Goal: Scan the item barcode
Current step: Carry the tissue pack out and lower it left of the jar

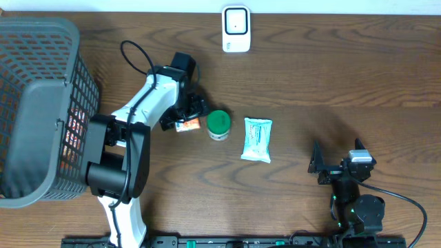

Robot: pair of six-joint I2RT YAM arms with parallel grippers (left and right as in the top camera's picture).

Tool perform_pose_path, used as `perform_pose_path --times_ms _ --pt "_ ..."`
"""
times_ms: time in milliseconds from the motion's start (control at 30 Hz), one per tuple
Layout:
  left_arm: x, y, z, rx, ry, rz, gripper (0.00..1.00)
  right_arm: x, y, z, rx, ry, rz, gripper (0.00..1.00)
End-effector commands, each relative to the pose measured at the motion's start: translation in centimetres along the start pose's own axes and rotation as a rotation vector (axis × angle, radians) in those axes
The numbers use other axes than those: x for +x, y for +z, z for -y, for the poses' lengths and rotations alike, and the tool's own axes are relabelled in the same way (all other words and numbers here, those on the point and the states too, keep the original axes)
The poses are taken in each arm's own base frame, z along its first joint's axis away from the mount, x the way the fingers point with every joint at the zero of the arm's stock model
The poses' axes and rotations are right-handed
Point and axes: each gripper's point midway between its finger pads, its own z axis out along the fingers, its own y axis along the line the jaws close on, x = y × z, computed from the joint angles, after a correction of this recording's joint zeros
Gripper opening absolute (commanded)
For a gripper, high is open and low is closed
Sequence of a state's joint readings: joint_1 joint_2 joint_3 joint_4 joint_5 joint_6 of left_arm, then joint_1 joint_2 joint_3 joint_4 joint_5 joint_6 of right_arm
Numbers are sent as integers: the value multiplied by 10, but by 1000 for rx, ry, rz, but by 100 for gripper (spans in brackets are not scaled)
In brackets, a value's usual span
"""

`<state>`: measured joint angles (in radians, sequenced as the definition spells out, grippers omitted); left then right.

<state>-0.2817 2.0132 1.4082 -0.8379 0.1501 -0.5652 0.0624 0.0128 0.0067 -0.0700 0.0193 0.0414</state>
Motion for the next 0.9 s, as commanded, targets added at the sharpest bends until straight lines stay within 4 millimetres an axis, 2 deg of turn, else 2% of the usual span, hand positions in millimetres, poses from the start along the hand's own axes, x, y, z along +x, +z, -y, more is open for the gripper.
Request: perform_pose_path --times_ms 0,167,200,267,300,333,533,867 --pt "-3 -27 -2 15 -1 57 98 0 0 0 1 10 0 99" --pt "-16 -68 0 41 4 197 100 0 0 0 1 10 0 99" --pt "-19 -74 0 43 7 222 90 0 0 0 0 10 0 99" --pt "-21 -78 2 57 17 241 45 0 0 0 1 10 0 99" --pt "-22 -79 3 60 16 246 19 0 0 0 1 10 0 99" --pt "-23 -78 3 61 17 247 7 0 0 0 1 10 0 99" --pt "-22 -62 0 47 15 234 7 0 0 0 0 10 0 99" --pt "-1 -22 -20 -17 -38 144 8 0 0 0 0 10 0 99"
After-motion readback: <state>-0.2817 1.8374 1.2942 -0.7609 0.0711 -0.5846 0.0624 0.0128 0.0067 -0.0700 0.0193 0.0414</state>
